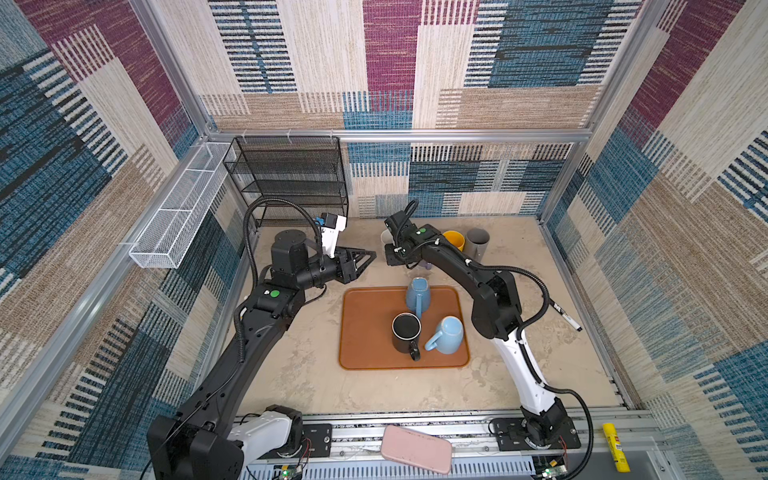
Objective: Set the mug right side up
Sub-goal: 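Lower the upright white mug onto the table with the right gripper, then open and raise the right gripper off the white mug's handle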
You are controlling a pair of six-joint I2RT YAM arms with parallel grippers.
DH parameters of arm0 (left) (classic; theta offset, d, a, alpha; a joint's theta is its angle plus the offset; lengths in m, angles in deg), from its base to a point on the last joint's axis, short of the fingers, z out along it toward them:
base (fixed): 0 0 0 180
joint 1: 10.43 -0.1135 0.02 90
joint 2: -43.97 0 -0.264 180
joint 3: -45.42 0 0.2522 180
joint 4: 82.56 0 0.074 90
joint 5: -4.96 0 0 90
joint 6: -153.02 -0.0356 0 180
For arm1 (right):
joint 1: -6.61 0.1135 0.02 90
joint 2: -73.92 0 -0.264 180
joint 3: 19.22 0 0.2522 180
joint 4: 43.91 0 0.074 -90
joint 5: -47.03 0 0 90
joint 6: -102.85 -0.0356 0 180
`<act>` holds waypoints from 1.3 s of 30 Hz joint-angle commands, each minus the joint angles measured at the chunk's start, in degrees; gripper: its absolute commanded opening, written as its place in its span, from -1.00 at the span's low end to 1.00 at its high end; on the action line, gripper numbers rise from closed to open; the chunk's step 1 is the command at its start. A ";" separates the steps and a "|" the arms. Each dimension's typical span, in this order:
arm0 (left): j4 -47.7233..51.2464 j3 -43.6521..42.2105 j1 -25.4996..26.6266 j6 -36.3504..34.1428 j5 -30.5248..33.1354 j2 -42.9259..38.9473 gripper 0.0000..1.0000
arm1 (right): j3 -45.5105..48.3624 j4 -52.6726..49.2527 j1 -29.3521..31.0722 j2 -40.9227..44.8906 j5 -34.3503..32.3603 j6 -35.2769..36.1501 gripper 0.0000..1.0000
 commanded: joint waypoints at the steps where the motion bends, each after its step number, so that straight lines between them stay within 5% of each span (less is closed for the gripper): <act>1: -0.19 -0.03 0.03 -0.55 0.68 -0.31 -0.10 | 0.45 1.20 0.08 1.18 -1.25 -0.18 -0.48; 24: 0.74 0.37 0.02 -0.93 1.36 -0.20 -0.09 | 6.04 5.64 0.07 7.26 -0.57 0.36 -0.50; 39: 4.60 2.25 -0.06 -1.85 5.44 1.85 -0.09 | 24.36 21.36 0.07 23.70 -3.22 2.57 -0.29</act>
